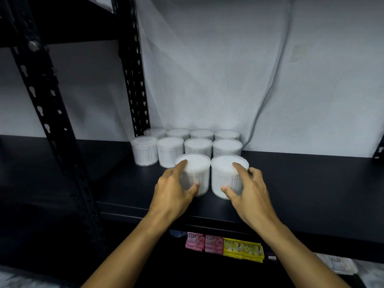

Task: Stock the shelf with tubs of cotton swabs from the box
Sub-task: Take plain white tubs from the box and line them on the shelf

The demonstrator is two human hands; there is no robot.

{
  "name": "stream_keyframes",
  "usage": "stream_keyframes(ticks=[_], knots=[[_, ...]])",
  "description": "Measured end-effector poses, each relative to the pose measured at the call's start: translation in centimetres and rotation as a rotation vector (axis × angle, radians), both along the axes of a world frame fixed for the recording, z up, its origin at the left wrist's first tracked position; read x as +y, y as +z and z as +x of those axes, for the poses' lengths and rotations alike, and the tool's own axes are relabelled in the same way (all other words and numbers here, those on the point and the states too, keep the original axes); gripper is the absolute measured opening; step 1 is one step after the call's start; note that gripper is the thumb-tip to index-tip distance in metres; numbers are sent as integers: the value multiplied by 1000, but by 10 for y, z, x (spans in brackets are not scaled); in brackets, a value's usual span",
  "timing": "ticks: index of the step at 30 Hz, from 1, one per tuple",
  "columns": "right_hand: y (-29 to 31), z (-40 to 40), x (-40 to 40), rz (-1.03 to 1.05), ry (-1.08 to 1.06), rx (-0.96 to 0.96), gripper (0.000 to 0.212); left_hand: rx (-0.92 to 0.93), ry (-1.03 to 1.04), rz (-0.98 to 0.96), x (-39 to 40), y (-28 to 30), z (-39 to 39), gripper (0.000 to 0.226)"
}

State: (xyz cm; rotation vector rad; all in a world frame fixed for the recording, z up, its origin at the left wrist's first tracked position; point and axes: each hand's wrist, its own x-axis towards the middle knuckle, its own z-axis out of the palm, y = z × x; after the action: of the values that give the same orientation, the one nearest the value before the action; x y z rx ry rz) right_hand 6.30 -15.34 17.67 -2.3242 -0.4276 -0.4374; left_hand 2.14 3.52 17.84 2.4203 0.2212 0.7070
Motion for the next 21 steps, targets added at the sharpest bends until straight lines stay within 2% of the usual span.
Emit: stream_keyframes(ticks=[21], knots=[[-1,23,3,6,3,-19,68,23,-7,5,6,-1,25,75]])
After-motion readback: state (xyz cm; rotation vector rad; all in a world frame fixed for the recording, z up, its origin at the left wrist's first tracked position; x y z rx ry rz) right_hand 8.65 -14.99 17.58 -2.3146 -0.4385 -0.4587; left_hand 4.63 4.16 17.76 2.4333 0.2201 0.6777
